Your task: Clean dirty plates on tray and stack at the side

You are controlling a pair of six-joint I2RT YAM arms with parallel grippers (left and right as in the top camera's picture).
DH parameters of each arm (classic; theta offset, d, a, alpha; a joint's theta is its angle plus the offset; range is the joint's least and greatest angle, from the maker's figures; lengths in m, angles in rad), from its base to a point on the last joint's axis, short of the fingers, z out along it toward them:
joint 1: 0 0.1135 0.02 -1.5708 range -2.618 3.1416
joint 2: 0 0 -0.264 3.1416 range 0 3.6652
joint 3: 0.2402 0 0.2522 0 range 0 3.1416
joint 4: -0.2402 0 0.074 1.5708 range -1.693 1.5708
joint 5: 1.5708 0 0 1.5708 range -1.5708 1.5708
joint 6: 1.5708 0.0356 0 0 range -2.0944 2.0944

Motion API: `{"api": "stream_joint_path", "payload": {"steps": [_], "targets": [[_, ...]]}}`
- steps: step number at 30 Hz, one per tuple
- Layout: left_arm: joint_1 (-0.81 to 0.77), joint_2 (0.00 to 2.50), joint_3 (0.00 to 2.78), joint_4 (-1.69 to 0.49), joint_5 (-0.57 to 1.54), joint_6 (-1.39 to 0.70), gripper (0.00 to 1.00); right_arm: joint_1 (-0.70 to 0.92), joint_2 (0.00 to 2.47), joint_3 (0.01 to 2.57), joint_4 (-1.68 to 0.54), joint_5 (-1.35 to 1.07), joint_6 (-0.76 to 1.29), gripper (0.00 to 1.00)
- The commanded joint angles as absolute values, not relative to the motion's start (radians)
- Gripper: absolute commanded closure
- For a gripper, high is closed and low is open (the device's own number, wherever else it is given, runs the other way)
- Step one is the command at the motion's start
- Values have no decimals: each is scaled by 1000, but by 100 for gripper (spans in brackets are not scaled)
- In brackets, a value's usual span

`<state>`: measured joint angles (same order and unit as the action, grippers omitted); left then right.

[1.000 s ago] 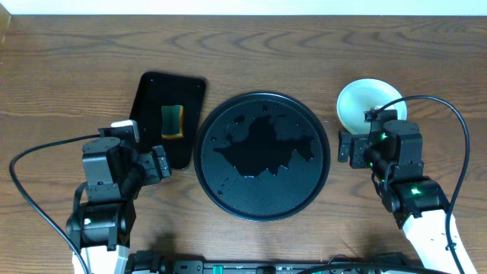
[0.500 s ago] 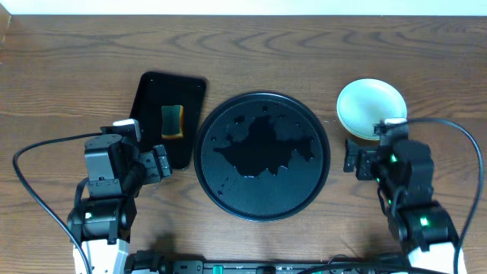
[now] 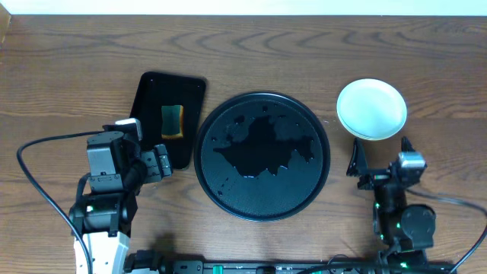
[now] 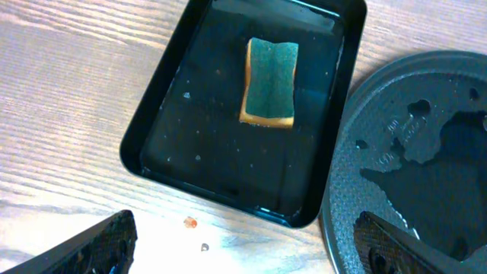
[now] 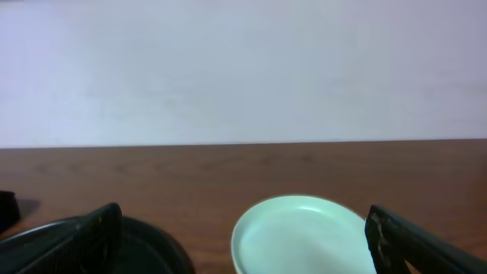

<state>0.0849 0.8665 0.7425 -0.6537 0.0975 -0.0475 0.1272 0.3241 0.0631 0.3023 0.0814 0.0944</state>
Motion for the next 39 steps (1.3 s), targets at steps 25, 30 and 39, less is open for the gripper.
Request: {"api": "stream_joint_path", "payload": {"steps": [25, 30, 39], "targets": [[88, 909, 731, -653, 85, -31, 8, -42, 7, 5, -73, -49, 20, 1], [88, 909, 731, -653, 85, -31, 8, -42, 8, 5, -72, -50, 21, 1], [88, 909, 731, -653, 85, -31, 8, -42, 9, 5, -72, -50, 21, 1]]}}
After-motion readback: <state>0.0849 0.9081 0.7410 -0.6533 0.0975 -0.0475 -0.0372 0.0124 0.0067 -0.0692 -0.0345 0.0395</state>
